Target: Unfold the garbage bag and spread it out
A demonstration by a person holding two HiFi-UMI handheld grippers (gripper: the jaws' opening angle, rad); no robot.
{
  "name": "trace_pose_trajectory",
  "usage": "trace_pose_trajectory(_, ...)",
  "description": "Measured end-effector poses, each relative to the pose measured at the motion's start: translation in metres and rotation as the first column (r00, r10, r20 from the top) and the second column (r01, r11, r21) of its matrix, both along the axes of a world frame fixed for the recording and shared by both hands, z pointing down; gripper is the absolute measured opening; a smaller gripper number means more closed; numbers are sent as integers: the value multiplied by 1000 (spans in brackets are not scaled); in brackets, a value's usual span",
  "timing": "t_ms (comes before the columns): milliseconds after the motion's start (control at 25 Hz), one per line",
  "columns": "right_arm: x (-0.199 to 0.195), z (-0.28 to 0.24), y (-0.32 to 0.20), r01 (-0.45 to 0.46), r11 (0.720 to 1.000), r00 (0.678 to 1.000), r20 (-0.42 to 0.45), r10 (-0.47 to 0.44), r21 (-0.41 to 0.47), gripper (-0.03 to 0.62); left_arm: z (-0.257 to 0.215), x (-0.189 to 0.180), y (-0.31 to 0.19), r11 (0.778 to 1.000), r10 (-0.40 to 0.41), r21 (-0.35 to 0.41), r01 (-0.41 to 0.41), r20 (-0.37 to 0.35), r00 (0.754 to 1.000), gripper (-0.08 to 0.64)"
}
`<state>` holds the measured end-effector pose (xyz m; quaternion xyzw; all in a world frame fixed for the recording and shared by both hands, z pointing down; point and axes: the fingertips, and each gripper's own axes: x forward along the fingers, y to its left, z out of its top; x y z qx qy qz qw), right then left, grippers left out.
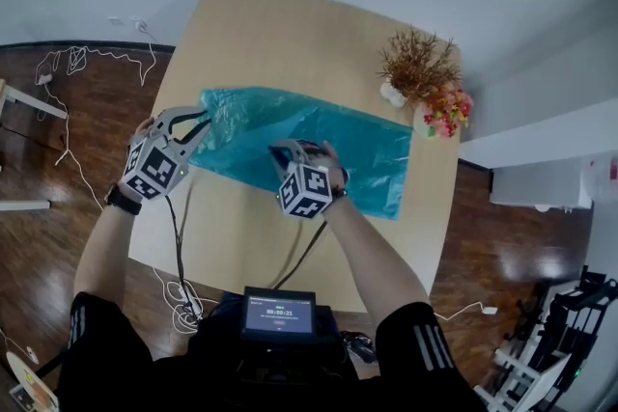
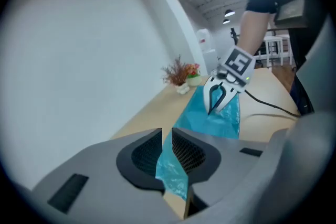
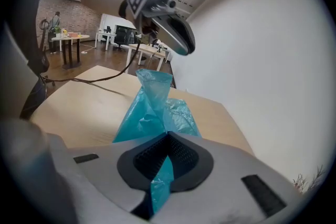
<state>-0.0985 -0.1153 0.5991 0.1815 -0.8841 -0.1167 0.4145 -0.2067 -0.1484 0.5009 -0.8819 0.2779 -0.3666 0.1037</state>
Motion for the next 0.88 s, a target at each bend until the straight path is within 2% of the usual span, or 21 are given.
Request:
trace_pose_trajectory(80, 0, -1, 2, 1, 1000, 1000, -1, -1, 2, 17, 29, -13, -23, 989, -8, -148, 21, 83, 996, 58)
trace_pose_trajectory(160, 0, -3, 5, 3, 1000, 1000, 0, -3, 3, 17, 57, -21, -46, 961, -24, -268, 62, 146, 989, 58)
trace_pose_trajectory(200, 0, -3, 7, 3, 1000, 1000, -1, -3, 3, 17, 68, -26, -61, 940, -67, -321, 114, 155, 986, 58)
trace_pose_trajectory(240, 0, -3, 8, 2, 1000, 1000, -2, -2, 2, 17, 80, -33, -78, 907, -142, -376, 188, 146, 979, 58)
trace_pose_trajectory(280, 1, -2, 10, 2, 1000, 1000, -4, -2, 1, 17, 93, -43, -96, 856, -242, -441, 271, 123, 962, 60)
trace_pose_trajectory(320, 1, -2, 11, 2, 1000, 1000, -5, -2, -1, 17, 104, -52, -110, 784, -349, -515, 346, 96, 932, 61)
trace_pose_trajectory(360, 1, -1, 13, 1, 1000, 1000, -5, -1, -3, 17, 115, -58, -119, 699, -442, -594, 397, 77, 894, 75)
trace_pose_trajectory(400, 1, -1, 14, 0, 1000, 1000, -4, 0, -5, 17, 126, -63, -123, 615, -510, -664, 425, 76, 857, 122)
trace_pose_trajectory(440, 1, -1, 16, -1, 1000, 1000, -2, 1, -6, 17, 138, -67, -123, 544, -551, -712, 443, 95, 829, 160)
trace_pose_trajectory(480, 1, -2, 17, -5, 1000, 1000, 1, 5, -7, 17, 150, -72, -123, 493, -570, -737, 462, 127, 812, 206)
trace_pose_trajectory(520, 2, -2, 18, -9, 1000, 1000, 5, 9, -10, 17, 161, -77, -122, 461, -578, -744, 483, 162, 800, 245)
trace_pose_trajectory(560, 3, -1, 19, -13, 1000, 1000, 10, 13, -14, 17, 170, -81, -123, 444, -583, -742, 503, 187, 790, 277)
trace_pose_trajectory(640, 3, -1, 21, -18, 1000, 1000, 19, 19, -20, 17, 181, -86, -128, 432, -598, -739, 516, 194, 778, 345)
trace_pose_trajectory(720, 2, -1, 23, -20, 1000, 999, 26, 20, -21, 17, 187, -82, -131, 422, -612, -759, 495, 164, 774, 345)
trace_pose_trajectory(800, 2, 1, 23, -22, 999, 999, 31, 23, -23, 17, 192, -76, -132, 417, -615, -775, 475, 145, 776, 314)
trace_pose_trajectory(880, 2, 3, 22, -25, 999, 999, 33, 26, -29, 17, 197, -72, -132, 422, -597, -773, 473, 155, 787, 227)
